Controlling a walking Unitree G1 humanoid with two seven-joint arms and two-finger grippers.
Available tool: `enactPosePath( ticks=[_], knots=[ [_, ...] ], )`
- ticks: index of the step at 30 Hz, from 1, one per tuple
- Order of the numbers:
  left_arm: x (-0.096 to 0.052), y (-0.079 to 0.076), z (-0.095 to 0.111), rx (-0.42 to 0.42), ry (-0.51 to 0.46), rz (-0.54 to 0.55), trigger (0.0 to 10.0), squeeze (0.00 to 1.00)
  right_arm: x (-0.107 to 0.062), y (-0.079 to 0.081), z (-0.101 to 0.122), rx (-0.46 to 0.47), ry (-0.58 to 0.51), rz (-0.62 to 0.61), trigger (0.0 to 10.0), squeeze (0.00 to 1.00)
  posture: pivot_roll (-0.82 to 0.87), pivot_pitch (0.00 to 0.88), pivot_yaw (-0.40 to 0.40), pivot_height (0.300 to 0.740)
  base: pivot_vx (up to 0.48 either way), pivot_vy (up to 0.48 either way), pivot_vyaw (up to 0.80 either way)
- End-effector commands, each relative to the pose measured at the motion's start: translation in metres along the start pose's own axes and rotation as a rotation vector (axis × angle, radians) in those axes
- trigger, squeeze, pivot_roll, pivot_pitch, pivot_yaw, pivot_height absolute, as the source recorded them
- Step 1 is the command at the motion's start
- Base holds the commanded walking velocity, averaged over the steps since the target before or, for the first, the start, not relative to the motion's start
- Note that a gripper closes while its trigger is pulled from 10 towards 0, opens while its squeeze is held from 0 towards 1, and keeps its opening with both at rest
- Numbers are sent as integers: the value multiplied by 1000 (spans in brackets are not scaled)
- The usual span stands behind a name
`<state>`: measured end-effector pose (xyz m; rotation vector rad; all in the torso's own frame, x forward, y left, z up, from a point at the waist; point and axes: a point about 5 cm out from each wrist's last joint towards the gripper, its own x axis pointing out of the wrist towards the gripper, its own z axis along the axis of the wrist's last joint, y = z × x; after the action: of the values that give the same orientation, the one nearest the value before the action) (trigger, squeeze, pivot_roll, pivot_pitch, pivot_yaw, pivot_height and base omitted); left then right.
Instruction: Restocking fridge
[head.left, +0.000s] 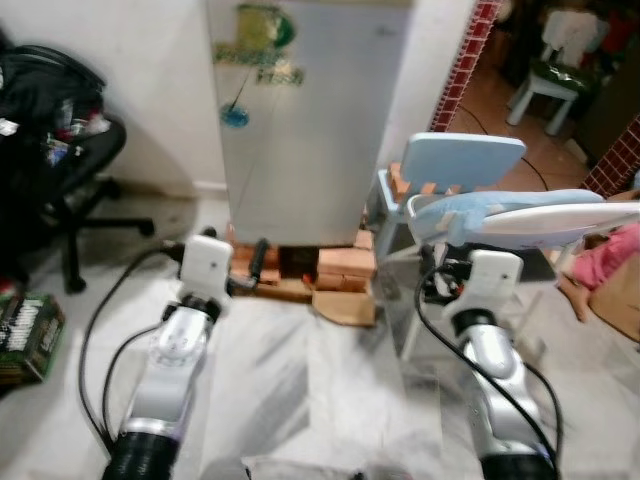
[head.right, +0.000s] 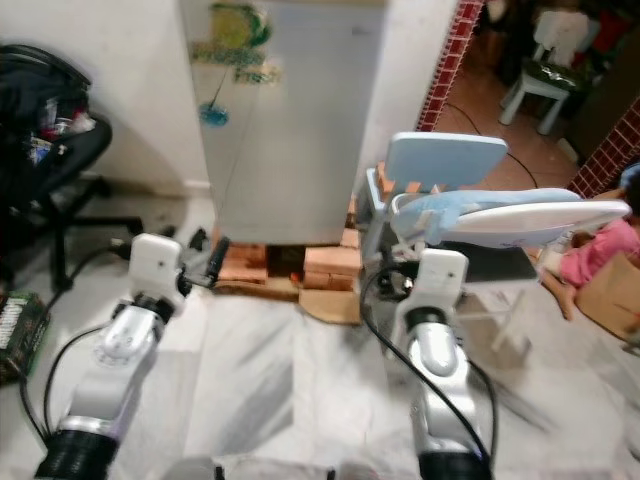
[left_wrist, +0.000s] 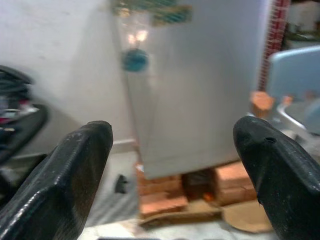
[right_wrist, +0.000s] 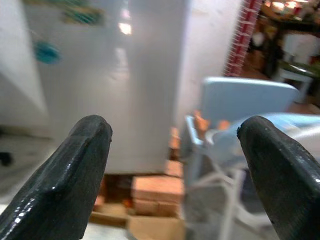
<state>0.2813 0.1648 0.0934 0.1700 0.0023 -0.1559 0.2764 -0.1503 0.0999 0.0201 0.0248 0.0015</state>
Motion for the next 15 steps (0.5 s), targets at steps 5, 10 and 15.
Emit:
enactPosePath(
  ticks=[5, 10, 15],
  knots=[
    [5, -10, 11, -20, -37, -46, 10000, 0, 4, -6, 12, -7, -39, -37, 10000, 0, 10, 0, -62, 740, 0, 480, 0],
    [5, -6, 11, -51, -33, -18, 10000, 0, 4, -2, 9, 51, -26, 0, 10000, 0, 10, 2, -61, 740, 0, 479, 0],
    [6, -5, 12, -51, -34, -10, 10000, 0, 3, 0, 10, 64, -26, 16, 10000, 0, 5, 12, -57, 740, 0, 476, -414]
  ],
)
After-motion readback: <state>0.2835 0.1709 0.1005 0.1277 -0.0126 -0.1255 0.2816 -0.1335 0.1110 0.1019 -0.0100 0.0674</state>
